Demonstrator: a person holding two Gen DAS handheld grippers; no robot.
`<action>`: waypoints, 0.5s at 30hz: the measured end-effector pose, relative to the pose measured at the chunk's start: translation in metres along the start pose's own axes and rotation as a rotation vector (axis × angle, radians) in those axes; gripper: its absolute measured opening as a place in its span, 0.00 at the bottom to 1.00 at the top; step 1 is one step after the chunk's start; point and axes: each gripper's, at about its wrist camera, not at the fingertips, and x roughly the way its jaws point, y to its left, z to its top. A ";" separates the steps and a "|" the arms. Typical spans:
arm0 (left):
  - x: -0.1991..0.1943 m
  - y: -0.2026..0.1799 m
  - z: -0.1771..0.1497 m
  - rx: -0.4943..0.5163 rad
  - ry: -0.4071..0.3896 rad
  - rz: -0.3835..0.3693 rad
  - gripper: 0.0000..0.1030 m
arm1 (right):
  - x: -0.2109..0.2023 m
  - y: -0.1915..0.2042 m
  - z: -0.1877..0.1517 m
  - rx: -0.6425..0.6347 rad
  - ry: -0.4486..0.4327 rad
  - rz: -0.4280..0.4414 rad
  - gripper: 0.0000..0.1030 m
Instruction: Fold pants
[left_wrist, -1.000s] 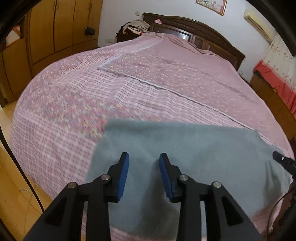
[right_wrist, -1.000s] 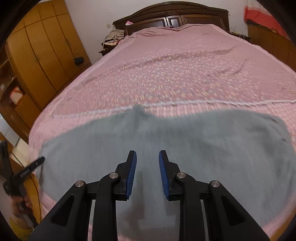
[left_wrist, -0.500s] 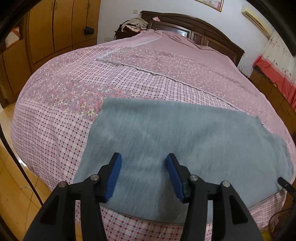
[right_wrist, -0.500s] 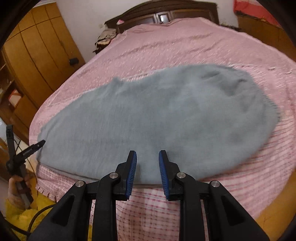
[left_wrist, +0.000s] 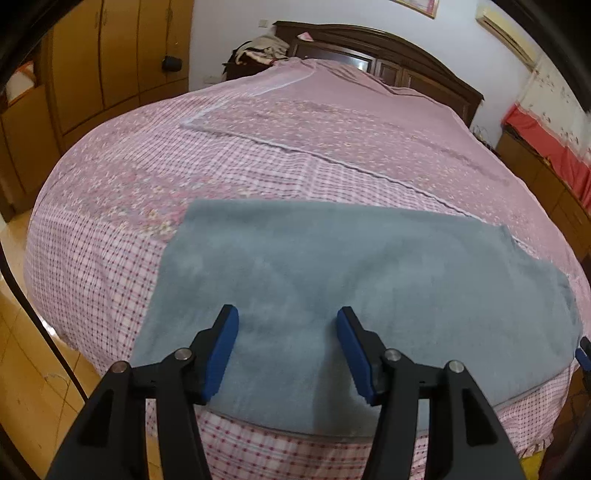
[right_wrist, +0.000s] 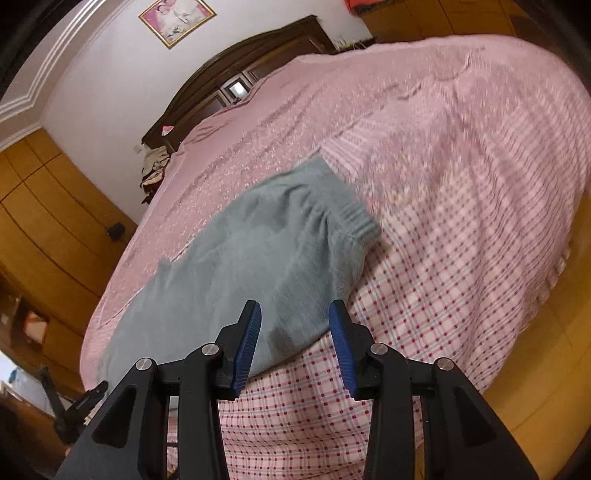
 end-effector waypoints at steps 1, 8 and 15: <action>0.000 -0.003 0.000 0.006 0.001 0.003 0.57 | -0.001 -0.002 -0.002 0.001 0.005 0.000 0.39; 0.007 -0.010 -0.002 0.016 0.012 0.028 0.61 | -0.003 0.003 -0.017 -0.013 0.026 0.071 0.47; 0.009 -0.006 -0.002 -0.029 0.010 0.013 0.64 | 0.018 0.025 -0.008 -0.092 0.003 0.110 0.47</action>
